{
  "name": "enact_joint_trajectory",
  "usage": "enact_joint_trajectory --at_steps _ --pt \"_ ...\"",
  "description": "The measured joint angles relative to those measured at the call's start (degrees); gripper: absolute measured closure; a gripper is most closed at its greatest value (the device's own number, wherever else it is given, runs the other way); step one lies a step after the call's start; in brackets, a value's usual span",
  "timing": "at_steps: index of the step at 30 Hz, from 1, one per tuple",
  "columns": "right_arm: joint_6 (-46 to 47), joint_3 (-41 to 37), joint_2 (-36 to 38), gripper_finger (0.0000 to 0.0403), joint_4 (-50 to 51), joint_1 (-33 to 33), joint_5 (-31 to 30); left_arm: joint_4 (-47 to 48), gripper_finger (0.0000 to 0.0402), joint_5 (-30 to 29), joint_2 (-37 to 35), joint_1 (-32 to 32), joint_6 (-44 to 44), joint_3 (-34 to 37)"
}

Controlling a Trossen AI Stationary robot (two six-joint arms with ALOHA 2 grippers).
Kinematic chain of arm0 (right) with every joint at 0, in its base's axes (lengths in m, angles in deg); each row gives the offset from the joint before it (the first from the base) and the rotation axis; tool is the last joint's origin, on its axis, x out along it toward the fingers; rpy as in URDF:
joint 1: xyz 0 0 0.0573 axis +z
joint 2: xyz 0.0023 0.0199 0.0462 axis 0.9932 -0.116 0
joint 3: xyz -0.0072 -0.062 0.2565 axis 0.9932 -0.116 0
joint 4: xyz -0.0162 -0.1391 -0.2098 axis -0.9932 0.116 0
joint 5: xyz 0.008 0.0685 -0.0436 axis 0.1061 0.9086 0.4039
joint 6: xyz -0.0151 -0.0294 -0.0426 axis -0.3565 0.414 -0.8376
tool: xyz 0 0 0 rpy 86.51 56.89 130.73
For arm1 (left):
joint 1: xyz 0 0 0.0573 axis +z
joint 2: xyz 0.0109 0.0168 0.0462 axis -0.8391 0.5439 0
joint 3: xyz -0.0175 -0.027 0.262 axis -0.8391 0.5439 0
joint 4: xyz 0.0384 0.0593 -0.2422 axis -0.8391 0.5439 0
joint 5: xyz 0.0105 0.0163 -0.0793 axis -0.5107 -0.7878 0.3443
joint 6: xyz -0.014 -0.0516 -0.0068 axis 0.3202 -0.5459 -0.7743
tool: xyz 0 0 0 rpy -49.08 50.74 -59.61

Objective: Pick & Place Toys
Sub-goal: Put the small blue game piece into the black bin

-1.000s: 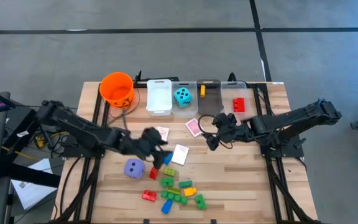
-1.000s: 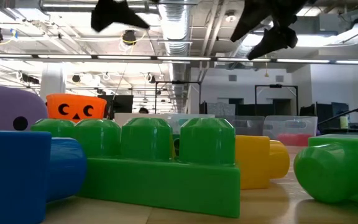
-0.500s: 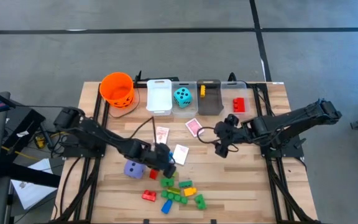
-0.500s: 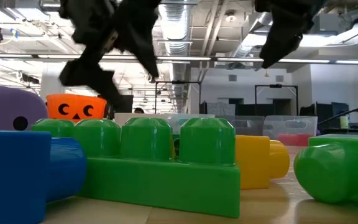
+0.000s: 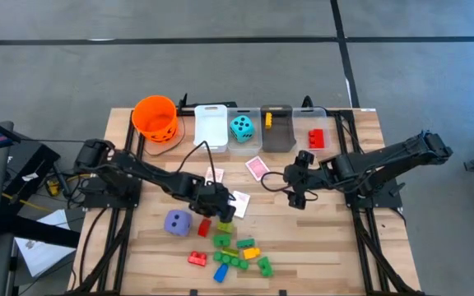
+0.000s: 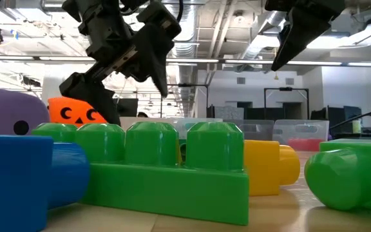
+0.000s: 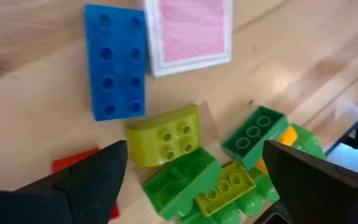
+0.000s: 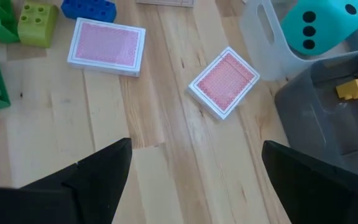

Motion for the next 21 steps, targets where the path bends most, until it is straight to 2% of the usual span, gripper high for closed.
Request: enact_joint_trajectory --at_steps 10,21 --pt "1.58 0.00 -0.02 0.0049 -0.08 -1.36 -0.04 6.49 0.0034 -0.61 0.05 1.07 2.55 0.00" --pt "2.53 0.00 -0.02 0.0049 -0.16 -2.46 -0.20 7.22 0.0034 -7.70 0.05 1.10 3.35 0.00"
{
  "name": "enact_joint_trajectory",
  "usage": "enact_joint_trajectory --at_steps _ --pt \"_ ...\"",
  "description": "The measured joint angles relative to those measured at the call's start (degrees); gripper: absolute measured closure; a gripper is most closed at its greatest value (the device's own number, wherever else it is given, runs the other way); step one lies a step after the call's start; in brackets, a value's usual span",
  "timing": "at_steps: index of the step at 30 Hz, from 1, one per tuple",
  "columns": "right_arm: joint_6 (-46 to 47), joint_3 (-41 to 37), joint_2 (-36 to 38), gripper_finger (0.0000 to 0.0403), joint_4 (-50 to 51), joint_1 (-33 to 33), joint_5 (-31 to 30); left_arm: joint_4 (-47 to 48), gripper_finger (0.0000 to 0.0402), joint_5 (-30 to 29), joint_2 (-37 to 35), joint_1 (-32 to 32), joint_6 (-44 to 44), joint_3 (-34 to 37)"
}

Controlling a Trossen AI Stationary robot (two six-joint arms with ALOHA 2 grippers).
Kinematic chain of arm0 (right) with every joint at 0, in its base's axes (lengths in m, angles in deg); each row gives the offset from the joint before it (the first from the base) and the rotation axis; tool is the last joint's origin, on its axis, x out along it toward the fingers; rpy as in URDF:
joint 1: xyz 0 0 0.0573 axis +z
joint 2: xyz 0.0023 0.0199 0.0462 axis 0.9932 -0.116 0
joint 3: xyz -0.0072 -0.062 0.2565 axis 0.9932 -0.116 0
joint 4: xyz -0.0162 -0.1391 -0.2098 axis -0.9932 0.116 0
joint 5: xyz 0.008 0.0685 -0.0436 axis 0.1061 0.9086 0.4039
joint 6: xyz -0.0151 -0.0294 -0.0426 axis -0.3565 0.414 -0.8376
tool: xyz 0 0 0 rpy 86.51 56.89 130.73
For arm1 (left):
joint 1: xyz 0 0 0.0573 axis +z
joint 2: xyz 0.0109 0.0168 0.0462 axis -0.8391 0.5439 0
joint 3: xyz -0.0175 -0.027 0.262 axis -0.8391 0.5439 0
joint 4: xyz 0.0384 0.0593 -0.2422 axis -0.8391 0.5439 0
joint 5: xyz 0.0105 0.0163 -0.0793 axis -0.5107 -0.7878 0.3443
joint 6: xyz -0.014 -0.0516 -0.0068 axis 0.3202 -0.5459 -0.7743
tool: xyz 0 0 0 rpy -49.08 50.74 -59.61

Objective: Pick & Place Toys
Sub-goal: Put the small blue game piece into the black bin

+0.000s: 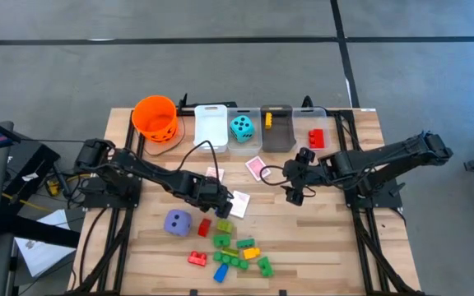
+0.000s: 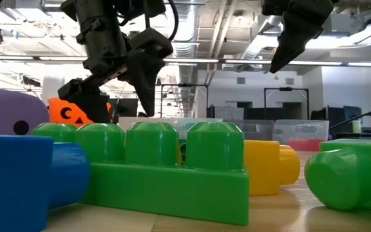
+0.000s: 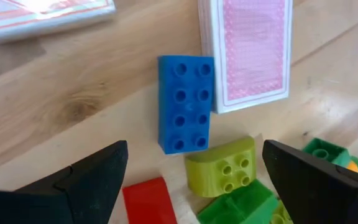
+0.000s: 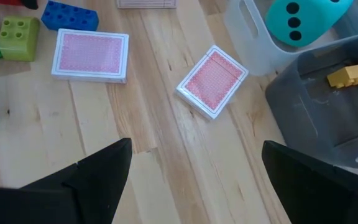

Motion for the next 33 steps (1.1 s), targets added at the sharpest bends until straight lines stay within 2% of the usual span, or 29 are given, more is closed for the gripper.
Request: enact_joint_trajectory --at_steps 13,23,33 --pt "0.02 0.00 0.00 0.0049 -0.59 -2.63 -0.02 0.55 0.0034 -0.24 0.04 -0.08 0.78 -0.09" --pt "0.02 0.00 0.00 0.0049 -1.50 -2.61 0.03 -0.04 0.0034 2.31 2.29 1.73 1.61 -0.67" --pt "0.00 0.00 0.00 0.0049 -1.65 -2.59 0.15 0.06 0.0034 1.60 3.46 1.80 2.93 -1.16"
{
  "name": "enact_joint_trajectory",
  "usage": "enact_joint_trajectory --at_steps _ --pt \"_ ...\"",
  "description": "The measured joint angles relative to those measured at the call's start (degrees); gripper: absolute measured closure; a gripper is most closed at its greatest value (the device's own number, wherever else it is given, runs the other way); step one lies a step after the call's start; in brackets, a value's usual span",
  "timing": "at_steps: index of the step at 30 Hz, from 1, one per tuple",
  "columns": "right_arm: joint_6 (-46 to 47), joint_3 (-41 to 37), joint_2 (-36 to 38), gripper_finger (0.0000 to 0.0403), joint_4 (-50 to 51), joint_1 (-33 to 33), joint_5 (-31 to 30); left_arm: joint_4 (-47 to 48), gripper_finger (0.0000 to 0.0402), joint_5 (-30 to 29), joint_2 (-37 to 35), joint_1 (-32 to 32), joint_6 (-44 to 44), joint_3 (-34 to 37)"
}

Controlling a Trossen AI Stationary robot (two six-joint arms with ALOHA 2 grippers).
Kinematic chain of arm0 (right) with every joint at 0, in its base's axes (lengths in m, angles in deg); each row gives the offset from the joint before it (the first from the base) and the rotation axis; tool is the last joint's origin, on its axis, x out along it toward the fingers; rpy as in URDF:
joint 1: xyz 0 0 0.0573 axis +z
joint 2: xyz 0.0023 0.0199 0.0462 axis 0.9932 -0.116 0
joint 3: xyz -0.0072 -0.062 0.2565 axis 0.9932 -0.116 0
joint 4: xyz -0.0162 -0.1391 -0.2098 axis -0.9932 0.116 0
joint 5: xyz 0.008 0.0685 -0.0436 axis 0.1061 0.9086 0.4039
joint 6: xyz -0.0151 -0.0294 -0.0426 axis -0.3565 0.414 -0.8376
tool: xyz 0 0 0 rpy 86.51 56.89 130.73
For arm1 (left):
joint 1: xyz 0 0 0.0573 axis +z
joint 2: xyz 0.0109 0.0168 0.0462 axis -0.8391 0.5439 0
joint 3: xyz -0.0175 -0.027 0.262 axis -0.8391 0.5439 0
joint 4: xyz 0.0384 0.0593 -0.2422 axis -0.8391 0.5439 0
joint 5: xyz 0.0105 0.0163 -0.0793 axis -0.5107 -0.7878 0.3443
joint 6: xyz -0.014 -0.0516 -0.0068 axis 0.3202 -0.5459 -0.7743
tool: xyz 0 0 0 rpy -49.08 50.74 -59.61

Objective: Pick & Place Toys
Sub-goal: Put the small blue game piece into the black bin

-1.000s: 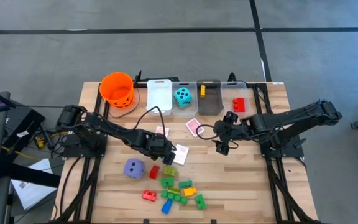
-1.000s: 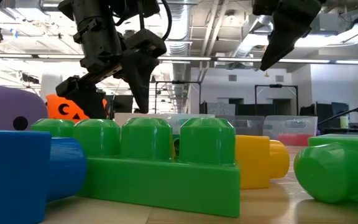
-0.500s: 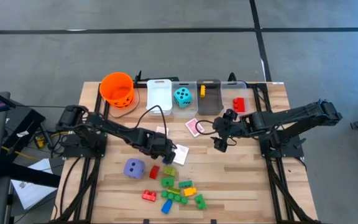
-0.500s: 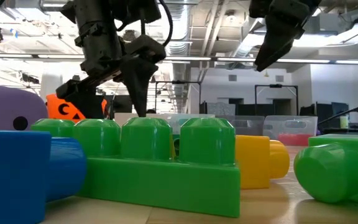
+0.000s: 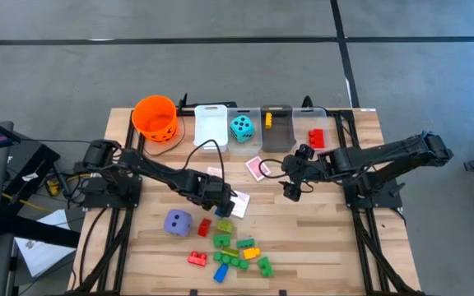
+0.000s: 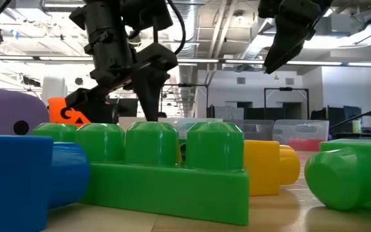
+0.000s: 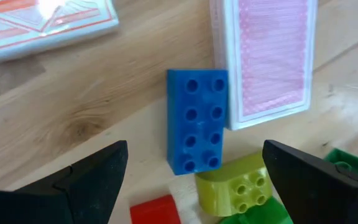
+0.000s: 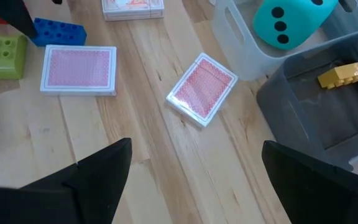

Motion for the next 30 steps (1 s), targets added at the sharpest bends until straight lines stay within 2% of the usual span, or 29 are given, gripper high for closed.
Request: enact_joint_trajectory --at_steps 10,20,30 --pt "0.00 0.00 0.02 0.0049 0.59 0.00 0.05 -1.49 0.0034 2.89 4.62 -0.19 -0.04 -0.25" --pt "0.00 0.00 0.00 0.0049 0.65 0.13 0.05 -1.60 0.0036 0.46 3.93 -0.25 -0.09 -0.07" --pt "-0.06 0.00 0.00 0.0049 2.17 0.13 0.07 -3.36 0.0069 0.17 -0.23 -0.25 -2.12 0.09"
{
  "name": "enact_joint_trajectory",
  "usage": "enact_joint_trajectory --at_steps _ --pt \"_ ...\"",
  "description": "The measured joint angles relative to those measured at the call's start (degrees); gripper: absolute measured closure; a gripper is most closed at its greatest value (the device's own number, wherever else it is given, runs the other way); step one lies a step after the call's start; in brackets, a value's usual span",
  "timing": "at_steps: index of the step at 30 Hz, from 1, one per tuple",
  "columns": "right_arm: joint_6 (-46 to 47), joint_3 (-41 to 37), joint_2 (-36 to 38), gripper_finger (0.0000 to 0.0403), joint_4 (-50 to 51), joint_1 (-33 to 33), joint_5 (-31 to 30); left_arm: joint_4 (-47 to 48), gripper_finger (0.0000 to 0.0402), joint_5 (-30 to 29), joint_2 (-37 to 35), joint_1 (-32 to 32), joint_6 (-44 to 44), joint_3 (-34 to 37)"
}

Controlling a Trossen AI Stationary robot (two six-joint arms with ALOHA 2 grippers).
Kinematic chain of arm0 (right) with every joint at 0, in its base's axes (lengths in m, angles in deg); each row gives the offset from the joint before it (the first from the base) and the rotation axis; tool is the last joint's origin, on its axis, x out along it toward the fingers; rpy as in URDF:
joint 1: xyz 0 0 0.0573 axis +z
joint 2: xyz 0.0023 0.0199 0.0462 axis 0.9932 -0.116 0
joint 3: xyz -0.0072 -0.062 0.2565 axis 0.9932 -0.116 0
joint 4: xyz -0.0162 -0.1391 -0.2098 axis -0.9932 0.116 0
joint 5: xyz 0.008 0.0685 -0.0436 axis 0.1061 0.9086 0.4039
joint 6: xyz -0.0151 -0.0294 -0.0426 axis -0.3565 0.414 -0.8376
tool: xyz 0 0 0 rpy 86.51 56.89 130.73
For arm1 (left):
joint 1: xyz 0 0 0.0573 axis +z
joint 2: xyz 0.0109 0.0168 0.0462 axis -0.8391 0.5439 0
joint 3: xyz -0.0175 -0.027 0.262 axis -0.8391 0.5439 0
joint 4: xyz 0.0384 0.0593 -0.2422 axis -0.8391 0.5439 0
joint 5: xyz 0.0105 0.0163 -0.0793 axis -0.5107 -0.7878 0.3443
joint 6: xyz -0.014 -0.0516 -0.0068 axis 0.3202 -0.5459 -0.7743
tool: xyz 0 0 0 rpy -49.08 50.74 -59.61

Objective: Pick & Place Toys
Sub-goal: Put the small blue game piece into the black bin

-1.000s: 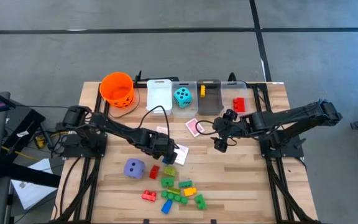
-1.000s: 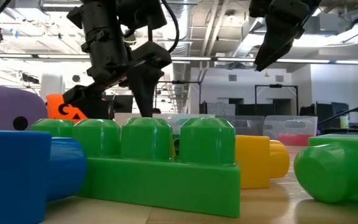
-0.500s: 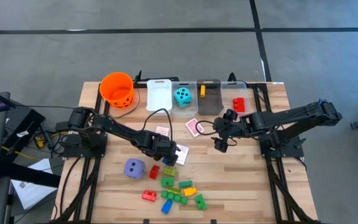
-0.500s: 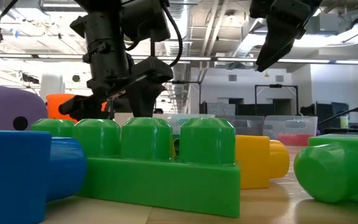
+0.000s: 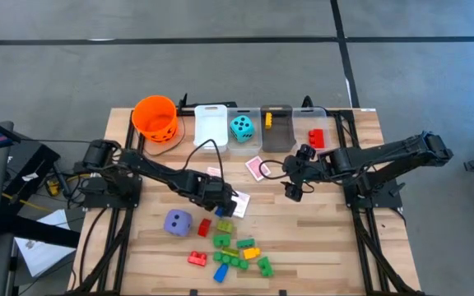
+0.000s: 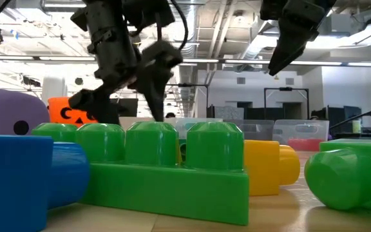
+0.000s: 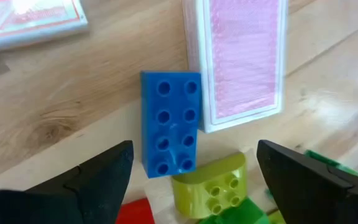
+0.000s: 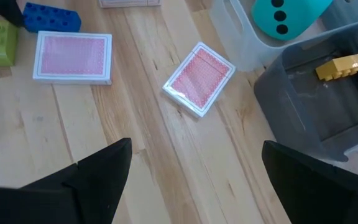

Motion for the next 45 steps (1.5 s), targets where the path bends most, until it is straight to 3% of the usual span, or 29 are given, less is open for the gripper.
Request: enact_joint_trajectory --at_steps 14,26,34,40,45 --pt "-0.05 0.00 0.02 0.0049 0.16 0.00 0.00 -0.30 0.0077 0.97 -0.57 -0.18 2.91 -2.94" --pt "0.06 0.00 0.00 0.0049 0.09 -0.02 0.00 14.87 0.0076 -4.44 0.13 2.44 18.75 -22.74" --pt "0.08 0.00 0.02 0.0049 -0.39 -0.02 -0.02 35.43 0.0076 -4.54 12.71 1.61 32.03 -41.91" --pt "0.08 0.00 0.02 0.0049 -0.36 -0.04 -0.02 38.16 0.0073 -2.52 15.87 1.46 30.65 -43.06" --pt "0.08 0.00 0.01 0.0049 -0.28 -0.04 -0.02 39.17 0.0073 -6.32 15.65 0.93 27.36 -43.04"
